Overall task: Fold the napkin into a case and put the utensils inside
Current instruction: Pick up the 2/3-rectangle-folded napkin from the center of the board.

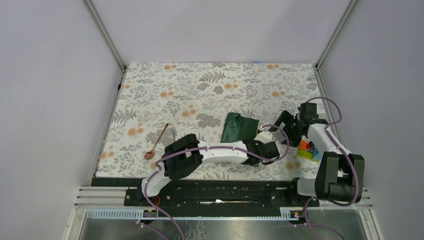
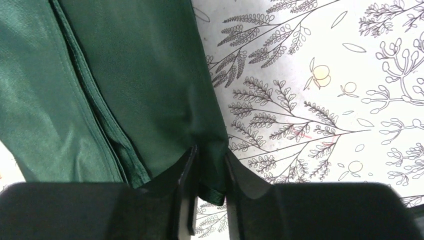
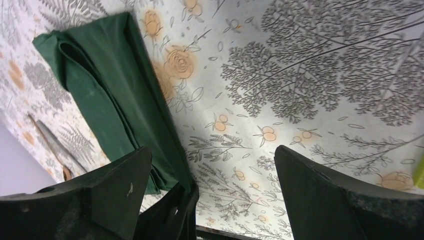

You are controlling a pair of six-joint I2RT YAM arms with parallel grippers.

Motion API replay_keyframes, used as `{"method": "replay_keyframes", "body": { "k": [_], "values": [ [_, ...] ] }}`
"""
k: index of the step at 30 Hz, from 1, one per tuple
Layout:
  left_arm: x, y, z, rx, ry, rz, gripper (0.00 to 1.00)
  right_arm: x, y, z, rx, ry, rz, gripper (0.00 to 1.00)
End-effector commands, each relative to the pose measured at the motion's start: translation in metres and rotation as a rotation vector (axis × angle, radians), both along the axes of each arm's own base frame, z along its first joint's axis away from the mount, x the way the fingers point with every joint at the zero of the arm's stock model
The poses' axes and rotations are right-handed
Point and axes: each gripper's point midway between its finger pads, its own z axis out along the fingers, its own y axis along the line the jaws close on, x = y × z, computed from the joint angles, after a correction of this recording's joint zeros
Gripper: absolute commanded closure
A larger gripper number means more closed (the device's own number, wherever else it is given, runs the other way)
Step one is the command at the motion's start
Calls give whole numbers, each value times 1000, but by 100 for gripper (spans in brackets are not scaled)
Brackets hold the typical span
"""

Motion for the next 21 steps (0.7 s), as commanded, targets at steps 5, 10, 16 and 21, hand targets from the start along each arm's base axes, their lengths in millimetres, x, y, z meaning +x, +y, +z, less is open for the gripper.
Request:
{"method": "replay_keyframes", "body": {
  "k": [5,10,16,21],
  "values": [
    [-4,15,-25,8,109,-29,98,4,30,11,158,-116,144,0],
    [5,8,7,-129,145,-24,100,-5,66,11,386,-110,240,0],
    [12,5,51,-289,162,-28,100,-15,103,2,447,-69,331,0],
    [14,7,65,-319,164,-44,100,-12,115,0,508,-95,328,0]
  ]
}}
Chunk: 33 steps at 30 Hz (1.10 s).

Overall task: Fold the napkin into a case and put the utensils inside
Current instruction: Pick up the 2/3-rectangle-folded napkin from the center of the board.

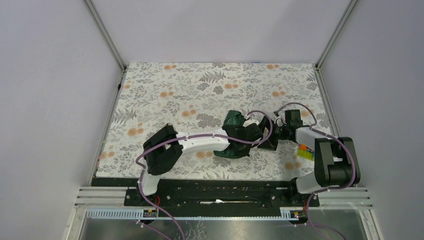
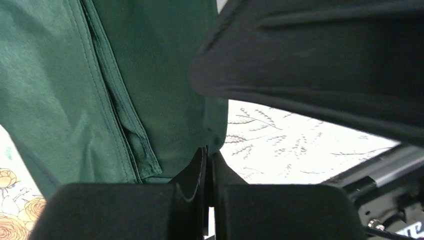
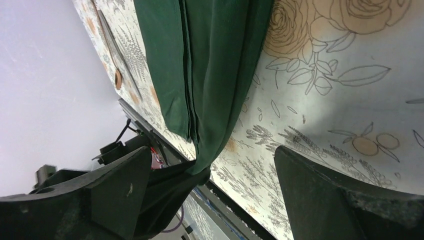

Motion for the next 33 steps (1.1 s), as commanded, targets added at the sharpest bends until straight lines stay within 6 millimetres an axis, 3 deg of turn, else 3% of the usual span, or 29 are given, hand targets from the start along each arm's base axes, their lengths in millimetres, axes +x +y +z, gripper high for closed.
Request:
{"method": "replay_keyframes", "body": {
  "k": [1,9,23,33],
  "values": [
    [-1,-17,40,-128,-20,-46,100,9,17,6,116,-26,-8,0],
    [-2,-14,42,-132,-14,-58,100,25,22,-5,149,-9,-37,2],
    [-7,-7,42,-139,-7,-61,100,74,6,-11,-4,-80,-109,22],
    [-9,-8,45,-158,-7,-71,100,93,1,-14,-22,-88,-148,35]
  ]
}}
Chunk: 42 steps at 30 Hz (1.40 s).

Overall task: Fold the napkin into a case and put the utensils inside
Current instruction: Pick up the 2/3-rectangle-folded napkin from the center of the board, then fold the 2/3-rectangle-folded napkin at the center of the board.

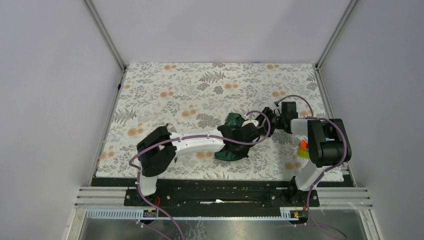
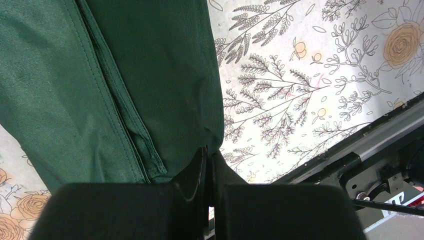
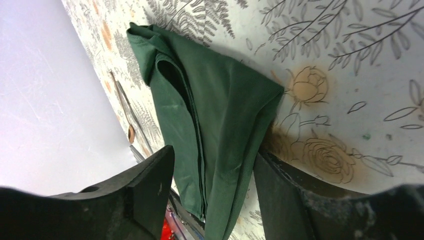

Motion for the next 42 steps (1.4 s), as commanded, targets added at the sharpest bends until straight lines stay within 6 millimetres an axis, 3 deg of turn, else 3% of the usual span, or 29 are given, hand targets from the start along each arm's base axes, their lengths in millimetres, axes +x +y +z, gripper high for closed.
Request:
{"method": "replay_keyframes", "body": {
  "k": [1,6,13,17,24,28,31,36,42],
  "values": [
    [1,-7,26,-84,-28,-20,100,16,-4,0,-31,-30,-19,38],
    [0,-8,26,-96,-25,-26,100,18,-7,-4,-55,-32,-27,49],
    [-2,-12,26,-118,-18,-33,100,20,-13,-5,-99,-41,-29,77],
    [-5,-22,27,-173,-1,-43,100,23,-25,0,-189,-54,-38,100],
    [0,-48,23,-269,-3,-43,100,9,-54,6,-386,36,-47,100],
    [-2,-63,27,-347,7,-63,100,7,-56,16,-435,44,-19,100],
    [-6,-62,26,-382,12,-74,100,7,-54,24,-473,37,-9,100],
    [-10,-51,24,-468,45,-66,100,11,-37,36,-531,36,24,100],
    [-12,-40,26,-554,56,-57,100,14,-11,38,-590,86,15,100]
  ]
}}
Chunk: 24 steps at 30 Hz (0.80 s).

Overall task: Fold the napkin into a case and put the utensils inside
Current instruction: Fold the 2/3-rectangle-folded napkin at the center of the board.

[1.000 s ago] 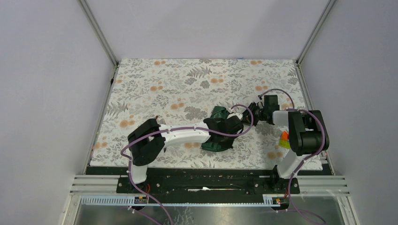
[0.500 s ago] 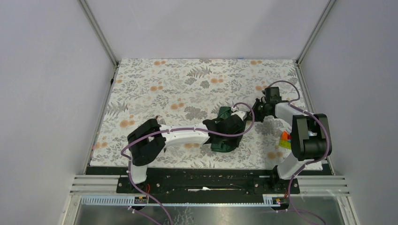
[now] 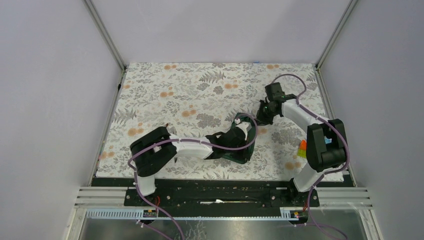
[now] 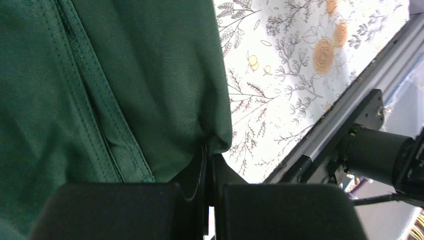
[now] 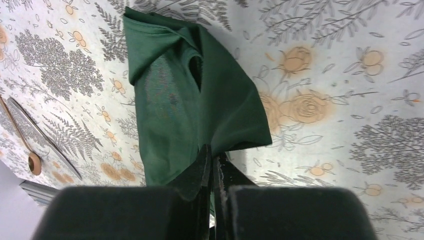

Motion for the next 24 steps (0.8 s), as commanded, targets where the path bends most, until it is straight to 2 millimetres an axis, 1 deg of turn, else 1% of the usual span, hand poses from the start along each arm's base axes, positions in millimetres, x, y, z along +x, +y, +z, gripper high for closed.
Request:
{"method": "replay_keyframes", "body": {
  "k": [1,5,7,8,10,14,17,21,24],
  "values": [
    [-4,-12,49,-201,-22,-27,100,11,9,10,-94,-6,-66,100],
    [-2,-3,52,-249,-13,-15,100,18,30,21,-109,-25,-81,100],
    [-1,0,55,-286,2,-21,100,21,35,23,-139,-25,-75,100],
    [-1,3,54,-298,16,-17,100,23,38,23,-146,-21,-70,100],
    [0,8,58,-333,34,-18,100,27,45,22,-154,-16,-45,100],
    [6,21,68,-407,59,-12,100,36,50,17,-228,-6,-9,100],
    [8,30,70,-461,88,-13,100,41,54,13,-266,1,19,100],
    [11,41,65,-483,111,-3,100,46,61,6,-306,15,57,100],
    [13,54,57,-480,125,20,100,51,68,3,-311,17,70,100]
  ]
}}
